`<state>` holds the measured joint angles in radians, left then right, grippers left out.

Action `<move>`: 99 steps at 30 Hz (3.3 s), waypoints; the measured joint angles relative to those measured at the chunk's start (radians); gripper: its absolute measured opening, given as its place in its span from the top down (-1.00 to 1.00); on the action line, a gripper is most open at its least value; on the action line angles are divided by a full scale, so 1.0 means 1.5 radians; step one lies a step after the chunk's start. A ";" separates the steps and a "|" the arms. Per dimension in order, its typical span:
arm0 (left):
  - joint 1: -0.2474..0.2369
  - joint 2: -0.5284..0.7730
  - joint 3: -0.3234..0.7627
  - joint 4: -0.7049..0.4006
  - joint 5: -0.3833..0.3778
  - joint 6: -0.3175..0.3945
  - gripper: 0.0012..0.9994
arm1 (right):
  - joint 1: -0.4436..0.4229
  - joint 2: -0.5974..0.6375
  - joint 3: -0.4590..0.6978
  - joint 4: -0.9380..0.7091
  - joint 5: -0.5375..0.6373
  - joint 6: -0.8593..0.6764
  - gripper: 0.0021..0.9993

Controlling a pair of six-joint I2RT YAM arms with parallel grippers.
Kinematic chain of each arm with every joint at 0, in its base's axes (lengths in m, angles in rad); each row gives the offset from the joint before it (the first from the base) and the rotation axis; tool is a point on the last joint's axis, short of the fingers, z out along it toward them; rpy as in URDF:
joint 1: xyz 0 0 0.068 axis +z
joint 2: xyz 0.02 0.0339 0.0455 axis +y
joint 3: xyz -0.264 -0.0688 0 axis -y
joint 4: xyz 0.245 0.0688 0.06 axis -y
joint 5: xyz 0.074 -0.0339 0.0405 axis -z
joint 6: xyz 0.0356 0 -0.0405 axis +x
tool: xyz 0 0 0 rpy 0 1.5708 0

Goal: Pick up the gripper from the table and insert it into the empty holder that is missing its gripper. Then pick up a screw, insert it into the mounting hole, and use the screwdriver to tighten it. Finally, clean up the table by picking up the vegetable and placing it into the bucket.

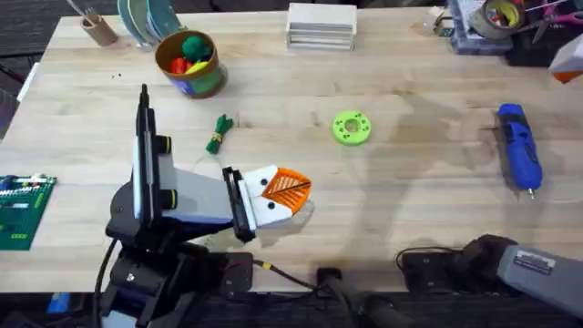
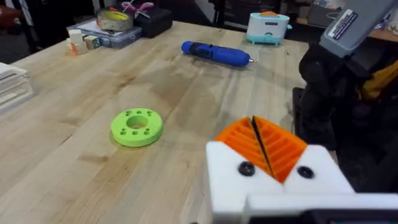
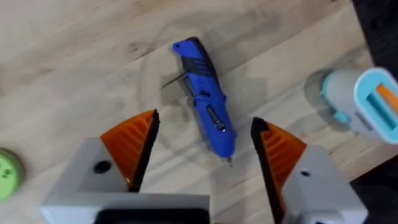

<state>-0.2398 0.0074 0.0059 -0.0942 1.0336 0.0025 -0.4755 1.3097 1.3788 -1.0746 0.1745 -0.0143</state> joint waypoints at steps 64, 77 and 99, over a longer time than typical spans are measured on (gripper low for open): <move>0.000 0.000 0.000 0.000 -0.004 0.000 0.98 | -0.120 0.408 -0.006 0.119 -0.152 -0.505 -0.92; 0.000 0.000 0.000 0.000 -0.004 0.000 0.98 | -0.120 0.408 -0.006 0.118 -0.152 -0.505 -0.92; 0.000 0.000 0.000 0.001 -0.009 0.000 0.98 | -0.120 0.408 -0.006 0.118 -0.150 -0.505 -0.69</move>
<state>-0.2398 0.0074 0.0059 -0.0929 1.0199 0.0025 -0.6559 1.9217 1.3701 -0.8982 -0.0502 -0.7719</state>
